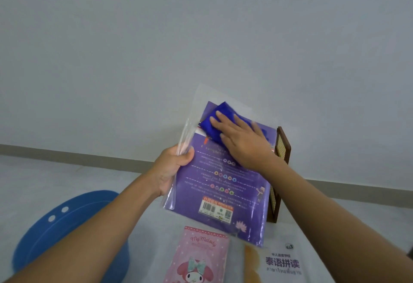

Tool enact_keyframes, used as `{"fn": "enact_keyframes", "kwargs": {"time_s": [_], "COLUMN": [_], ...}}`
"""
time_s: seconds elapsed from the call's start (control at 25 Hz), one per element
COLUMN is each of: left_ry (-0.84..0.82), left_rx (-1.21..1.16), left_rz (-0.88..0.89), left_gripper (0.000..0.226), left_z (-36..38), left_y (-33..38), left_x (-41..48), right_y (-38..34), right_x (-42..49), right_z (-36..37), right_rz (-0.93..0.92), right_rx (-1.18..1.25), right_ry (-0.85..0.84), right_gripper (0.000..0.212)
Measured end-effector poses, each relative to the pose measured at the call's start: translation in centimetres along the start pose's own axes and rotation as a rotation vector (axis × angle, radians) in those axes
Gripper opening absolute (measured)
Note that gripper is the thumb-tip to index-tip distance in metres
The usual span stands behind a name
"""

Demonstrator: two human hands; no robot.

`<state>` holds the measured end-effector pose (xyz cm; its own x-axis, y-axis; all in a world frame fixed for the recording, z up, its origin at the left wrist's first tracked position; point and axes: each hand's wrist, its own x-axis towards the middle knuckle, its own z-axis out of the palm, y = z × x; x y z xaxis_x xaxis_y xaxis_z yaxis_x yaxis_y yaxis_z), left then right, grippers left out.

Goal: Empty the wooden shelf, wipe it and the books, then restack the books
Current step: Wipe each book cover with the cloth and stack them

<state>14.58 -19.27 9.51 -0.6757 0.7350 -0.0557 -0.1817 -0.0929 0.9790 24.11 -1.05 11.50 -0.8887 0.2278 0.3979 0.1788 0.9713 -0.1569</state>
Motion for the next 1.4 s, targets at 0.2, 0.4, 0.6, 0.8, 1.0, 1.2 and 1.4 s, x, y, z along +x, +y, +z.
{"fn": "enact_keyframes", "kwargs": {"time_s": [0.2,0.4,0.6,0.8,1.0,1.2,1.4], "left_ry": [-0.03,0.056,0.072,0.047,0.14,0.236,0.247], "left_rx": [0.023,-0.123,-0.068,0.001,-0.107,-0.203,-0.069], "left_rz": [-0.038,0.094,0.077,0.017,0.071,0.12,0.066], "left_gripper": [0.023,0.018,0.012,0.017,0.019,0.021,0.022], "left_z": [0.3,1.9,0.9,0.7,1.2,1.1,0.8], "left_y": [0.6,0.4,1.1,1.3,0.9,1.1,1.4], "left_x": [-0.5,-0.1,-0.7,-1.0,-0.2,-0.2,-0.5], "right_y": [1.2,-4.3,-0.8,2.2,-4.0,-5.4,0.5], "right_x": [-0.2,-1.2,-1.1,-0.7,-2.1,-3.3,-2.9], "right_z": [0.0,1.4,0.6,-0.4,1.4,2.4,1.5], "right_rz": [0.251,-0.045,-0.032,0.331,0.069,-0.137,0.084], "right_rx": [-0.055,-0.112,-0.105,0.05,0.061,-0.014,0.104], "right_ry": [0.116,0.049,0.116,0.156,-0.029,-0.031,0.017], "right_gripper": [0.052,0.052,0.049,0.051,0.052,0.05,0.051]}}
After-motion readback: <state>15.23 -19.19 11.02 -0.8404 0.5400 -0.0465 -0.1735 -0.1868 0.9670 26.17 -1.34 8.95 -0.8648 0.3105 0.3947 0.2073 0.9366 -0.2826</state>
